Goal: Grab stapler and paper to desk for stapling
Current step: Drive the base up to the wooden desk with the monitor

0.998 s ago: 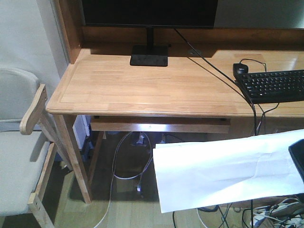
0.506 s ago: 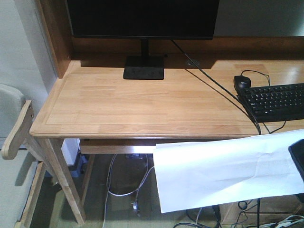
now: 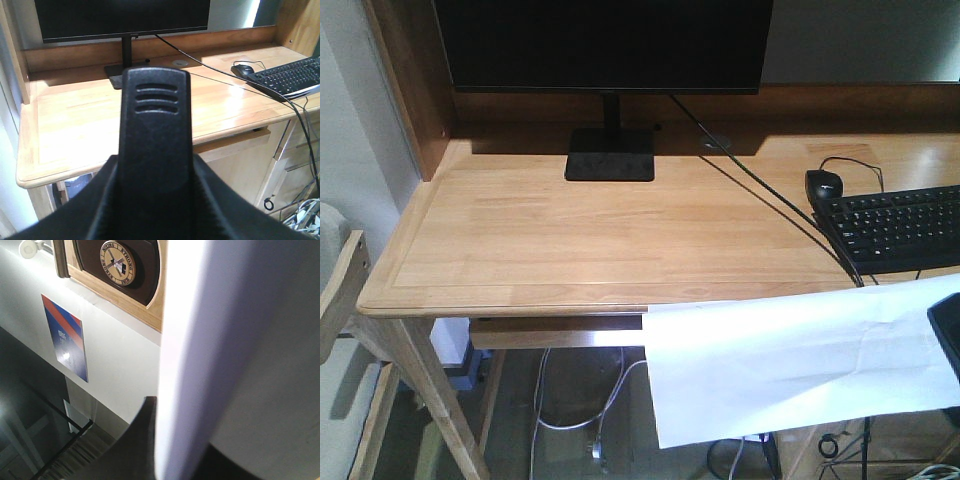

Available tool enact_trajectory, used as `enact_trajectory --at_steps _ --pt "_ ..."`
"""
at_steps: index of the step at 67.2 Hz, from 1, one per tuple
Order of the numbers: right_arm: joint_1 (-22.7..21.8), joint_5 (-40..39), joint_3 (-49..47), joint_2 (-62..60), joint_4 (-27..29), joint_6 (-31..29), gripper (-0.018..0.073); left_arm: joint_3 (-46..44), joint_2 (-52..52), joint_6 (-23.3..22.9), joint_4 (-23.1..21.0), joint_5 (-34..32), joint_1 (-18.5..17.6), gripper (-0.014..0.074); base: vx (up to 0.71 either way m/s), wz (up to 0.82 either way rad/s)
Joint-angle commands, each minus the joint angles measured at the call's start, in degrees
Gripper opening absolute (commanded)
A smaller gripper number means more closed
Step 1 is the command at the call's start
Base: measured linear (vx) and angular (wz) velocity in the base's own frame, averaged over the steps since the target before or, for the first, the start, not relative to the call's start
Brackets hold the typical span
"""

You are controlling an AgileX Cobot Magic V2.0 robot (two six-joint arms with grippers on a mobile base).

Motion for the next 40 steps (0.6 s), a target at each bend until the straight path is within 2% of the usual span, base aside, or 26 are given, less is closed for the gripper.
enact_trajectory --at_steps 1,40 --pt "0.0 -3.6 1.3 0.2 0.9 -0.5 -0.0004 -1.7 0.8 0.0 -0.1 -6.7 -0.2 -0.0006 0.08 -0.02" --pt "0.0 -3.6 1.3 0.2 0.9 -0.5 -0.0004 -1.7 0.8 0.0 -0.1 -6.7 -0.2 -0.0006 0.07 -0.02"
